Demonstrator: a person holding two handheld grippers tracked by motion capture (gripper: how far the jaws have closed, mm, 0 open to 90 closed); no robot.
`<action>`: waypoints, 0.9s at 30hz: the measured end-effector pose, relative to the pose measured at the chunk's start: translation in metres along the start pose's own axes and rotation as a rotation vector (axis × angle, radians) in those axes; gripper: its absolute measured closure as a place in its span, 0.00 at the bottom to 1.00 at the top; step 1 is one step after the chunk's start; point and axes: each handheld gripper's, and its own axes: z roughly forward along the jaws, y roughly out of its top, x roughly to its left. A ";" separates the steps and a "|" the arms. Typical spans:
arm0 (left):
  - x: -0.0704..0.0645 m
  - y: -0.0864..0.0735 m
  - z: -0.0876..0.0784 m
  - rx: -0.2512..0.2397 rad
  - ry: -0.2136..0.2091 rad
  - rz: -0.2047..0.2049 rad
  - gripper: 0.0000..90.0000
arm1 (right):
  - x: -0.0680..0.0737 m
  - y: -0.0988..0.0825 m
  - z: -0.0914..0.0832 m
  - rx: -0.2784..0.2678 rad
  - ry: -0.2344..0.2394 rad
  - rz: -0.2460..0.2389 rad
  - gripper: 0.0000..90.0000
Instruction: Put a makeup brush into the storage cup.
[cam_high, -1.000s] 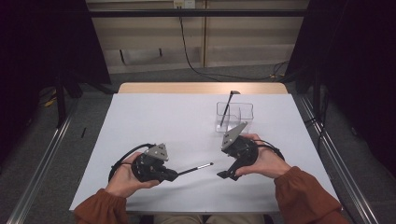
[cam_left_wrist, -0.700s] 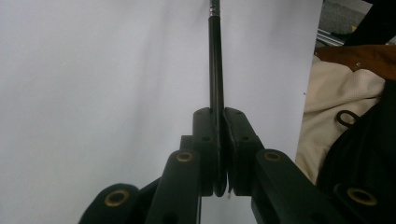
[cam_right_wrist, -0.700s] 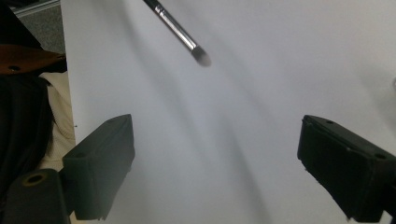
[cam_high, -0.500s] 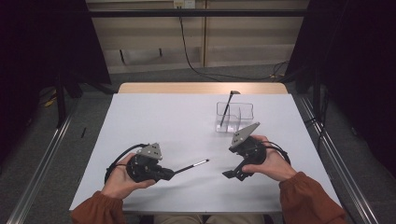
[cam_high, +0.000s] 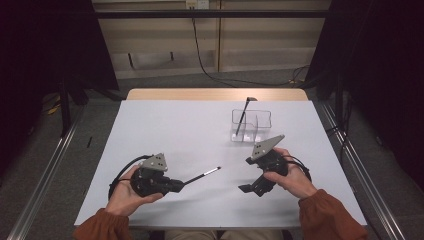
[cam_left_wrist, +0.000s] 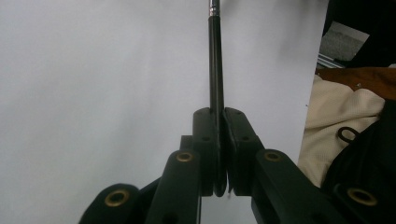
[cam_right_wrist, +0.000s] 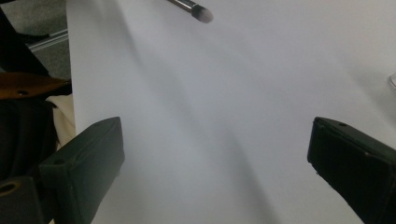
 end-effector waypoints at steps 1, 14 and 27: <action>0.000 -0.002 -0.001 -0.008 -0.003 -0.005 0.93 | 0.000 -0.001 0.000 -0.007 -0.005 0.002 0.05; 0.001 -0.010 -0.006 -0.089 0.021 -0.029 0.93 | 0.003 -0.014 0.000 -0.100 0.030 0.057 0.07; 0.002 -0.015 -0.011 -0.202 0.035 -0.035 0.93 | 0.012 -0.016 0.007 -0.140 0.027 0.048 0.04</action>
